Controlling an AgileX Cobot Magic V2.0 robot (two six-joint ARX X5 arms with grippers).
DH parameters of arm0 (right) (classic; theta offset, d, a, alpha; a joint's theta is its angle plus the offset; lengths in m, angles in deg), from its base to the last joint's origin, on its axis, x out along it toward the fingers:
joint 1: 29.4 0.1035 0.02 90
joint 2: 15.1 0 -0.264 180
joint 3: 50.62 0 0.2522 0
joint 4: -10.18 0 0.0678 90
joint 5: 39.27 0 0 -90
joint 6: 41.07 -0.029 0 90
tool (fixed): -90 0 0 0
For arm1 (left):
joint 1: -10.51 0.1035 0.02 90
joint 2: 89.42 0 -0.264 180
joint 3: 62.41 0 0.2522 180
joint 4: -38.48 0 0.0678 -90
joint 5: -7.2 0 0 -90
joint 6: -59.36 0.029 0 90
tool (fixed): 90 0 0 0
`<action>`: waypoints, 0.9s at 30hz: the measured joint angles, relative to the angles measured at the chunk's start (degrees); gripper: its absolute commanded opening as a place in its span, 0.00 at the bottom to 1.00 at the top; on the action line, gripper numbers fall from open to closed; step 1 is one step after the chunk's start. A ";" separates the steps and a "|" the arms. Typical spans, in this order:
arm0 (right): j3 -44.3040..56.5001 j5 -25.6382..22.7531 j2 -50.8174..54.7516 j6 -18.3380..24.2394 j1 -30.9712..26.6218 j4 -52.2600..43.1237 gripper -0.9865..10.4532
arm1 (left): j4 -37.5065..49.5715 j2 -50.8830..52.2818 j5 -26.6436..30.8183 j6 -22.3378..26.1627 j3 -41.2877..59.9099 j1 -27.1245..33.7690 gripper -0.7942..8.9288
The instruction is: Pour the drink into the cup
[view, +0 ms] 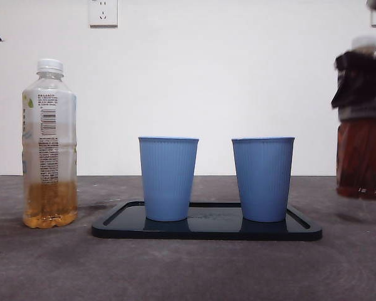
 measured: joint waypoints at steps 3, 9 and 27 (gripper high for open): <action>0.00 1.25 -2.95 -0.26 0.07 -2.60 0.27 | 0.11 0.00 0.00 -0.02 -0.02 0.00 0.59; 0.00 1.33 -6.45 -0.42 0.09 -6.16 0.27 | 0.17 0.00 0.00 -0.02 0.00 0.00 0.59; 0.00 1.14 -8.57 -0.33 0.07 -6.10 0.44 | 0.17 0.00 0.00 0.00 0.00 0.00 0.59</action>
